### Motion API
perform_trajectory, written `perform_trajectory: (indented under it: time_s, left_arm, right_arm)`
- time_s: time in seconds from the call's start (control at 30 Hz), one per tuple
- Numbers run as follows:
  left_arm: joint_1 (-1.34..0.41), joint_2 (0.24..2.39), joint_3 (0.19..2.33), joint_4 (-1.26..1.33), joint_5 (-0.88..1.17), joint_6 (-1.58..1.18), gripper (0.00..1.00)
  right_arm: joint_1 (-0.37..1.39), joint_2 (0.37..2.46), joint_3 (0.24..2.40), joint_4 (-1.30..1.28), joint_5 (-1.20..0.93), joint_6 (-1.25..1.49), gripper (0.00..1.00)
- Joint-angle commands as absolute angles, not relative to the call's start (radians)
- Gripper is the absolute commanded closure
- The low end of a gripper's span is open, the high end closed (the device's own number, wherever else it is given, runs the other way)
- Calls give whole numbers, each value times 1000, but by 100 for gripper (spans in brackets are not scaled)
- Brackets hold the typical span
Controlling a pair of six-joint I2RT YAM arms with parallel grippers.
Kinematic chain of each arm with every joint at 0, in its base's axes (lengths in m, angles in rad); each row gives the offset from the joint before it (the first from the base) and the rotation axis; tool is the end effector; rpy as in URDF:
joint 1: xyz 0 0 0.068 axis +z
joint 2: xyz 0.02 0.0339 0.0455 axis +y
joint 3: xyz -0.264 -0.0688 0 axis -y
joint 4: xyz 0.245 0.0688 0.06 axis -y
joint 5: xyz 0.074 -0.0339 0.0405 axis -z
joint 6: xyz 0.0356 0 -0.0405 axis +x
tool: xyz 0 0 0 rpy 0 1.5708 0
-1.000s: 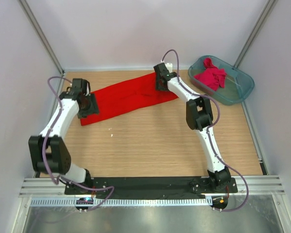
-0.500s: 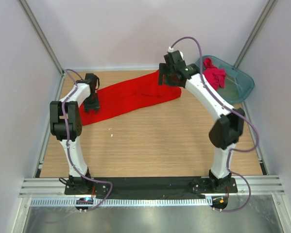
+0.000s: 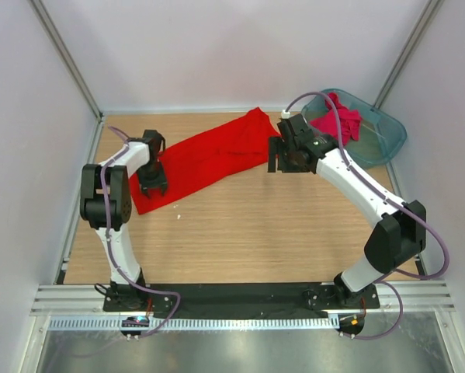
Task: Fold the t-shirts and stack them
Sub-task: Fold the tshirt
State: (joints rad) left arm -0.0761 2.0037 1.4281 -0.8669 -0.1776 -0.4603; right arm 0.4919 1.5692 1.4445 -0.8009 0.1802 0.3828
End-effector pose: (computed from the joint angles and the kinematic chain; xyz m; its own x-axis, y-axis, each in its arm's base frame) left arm 0.3823 -0.0228 0.1620 -0.9092 -0.3692 -0.1925 -0.3924 0.9143 0.1001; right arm 0.2989 0.1529 0.3195 -0.7914 -0.0071 -0.6113 -0.0798 0.9926 0.0918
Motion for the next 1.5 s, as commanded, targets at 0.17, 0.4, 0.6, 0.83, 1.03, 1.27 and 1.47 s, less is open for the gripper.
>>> perform_trajectory:
  time_s: [0.17, 0.4, 0.6, 0.83, 1.03, 1.27, 1.47]
  left_arm:
    - [-360, 1861, 1175, -884, 33, -633, 51]
    - [-762, 1776, 1178, -784, 187, -890, 51]
    - [-862, 1744, 1316, -815, 187, -922, 50]
    - [-815, 1491, 1361, -880, 15, -891, 45]
    - [-666, 1319, 1309, -919, -40, -818, 45]
    - [-540, 1232, 1272, -953, -52, -743, 44]
    - [-485, 1212, 1255, -951, -74, -670, 44]
  right_arm:
    - [446, 1532, 1402, -732, 172, 382, 25]
    - [339, 1574, 1390, -704, 167, 345, 24]
    - [327, 1762, 1552, -681, 170, 330, 24]
    - [354, 2008, 1829, -638, 184, 331, 24]
    - [402, 2248, 2089, -634, 232, 350, 24]
    - [462, 2436, 2253, -600, 305, 368, 25]
    - [506, 2534, 2278, -522, 298, 330, 28]
